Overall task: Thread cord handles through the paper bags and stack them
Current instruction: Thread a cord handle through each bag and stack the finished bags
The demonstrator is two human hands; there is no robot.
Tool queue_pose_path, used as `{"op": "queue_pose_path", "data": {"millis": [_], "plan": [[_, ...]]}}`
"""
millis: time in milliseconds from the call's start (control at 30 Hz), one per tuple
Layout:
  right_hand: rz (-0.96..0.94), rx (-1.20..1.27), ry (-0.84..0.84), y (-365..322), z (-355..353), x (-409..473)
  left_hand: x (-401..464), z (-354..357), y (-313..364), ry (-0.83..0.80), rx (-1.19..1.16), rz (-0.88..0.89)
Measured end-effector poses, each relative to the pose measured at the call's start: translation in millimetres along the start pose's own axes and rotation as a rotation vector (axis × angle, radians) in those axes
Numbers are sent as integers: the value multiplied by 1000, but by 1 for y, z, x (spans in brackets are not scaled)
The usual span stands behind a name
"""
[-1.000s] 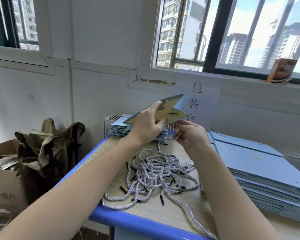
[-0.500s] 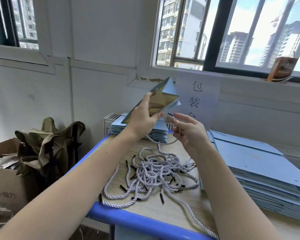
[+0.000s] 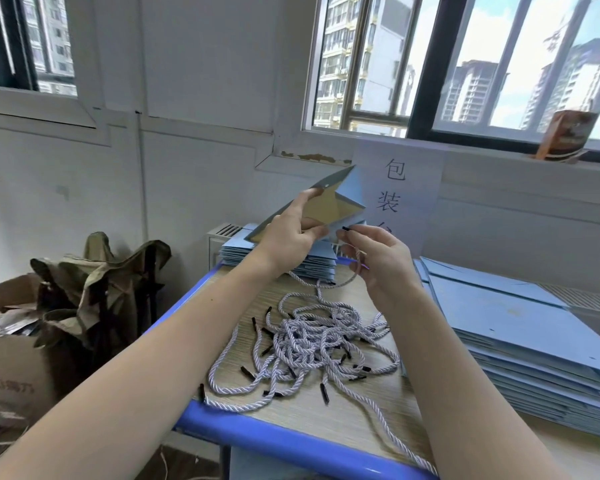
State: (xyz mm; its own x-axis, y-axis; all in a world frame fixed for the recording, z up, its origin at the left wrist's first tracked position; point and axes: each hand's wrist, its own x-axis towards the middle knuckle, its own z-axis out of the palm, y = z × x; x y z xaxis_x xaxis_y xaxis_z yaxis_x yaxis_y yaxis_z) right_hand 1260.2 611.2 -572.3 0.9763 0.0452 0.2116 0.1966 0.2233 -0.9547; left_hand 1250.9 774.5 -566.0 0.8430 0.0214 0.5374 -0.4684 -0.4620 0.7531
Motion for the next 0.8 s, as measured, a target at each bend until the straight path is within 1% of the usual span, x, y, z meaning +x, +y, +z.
{"op": "queue_pose_path", "data": {"millis": [167,267,367,467,633,800], "plan": [[-20,-90,68,2,2,-2,0,0,-1,64,15,18],[-42,-105,51,3,3,-4,2,-1,-3,82,12,17],[-84,-121,43,3,6,-6,2,-1,-4,77,-3,8],[-159,-130,78,2,8,-7,2,-2,-4,64,-10,0],[-314,-297,115,2,9,-8,1,-1,-3,37,-2,14],[-345,-419,132,6,10,-8,1,-2,-5,-31,-11,19]]}}
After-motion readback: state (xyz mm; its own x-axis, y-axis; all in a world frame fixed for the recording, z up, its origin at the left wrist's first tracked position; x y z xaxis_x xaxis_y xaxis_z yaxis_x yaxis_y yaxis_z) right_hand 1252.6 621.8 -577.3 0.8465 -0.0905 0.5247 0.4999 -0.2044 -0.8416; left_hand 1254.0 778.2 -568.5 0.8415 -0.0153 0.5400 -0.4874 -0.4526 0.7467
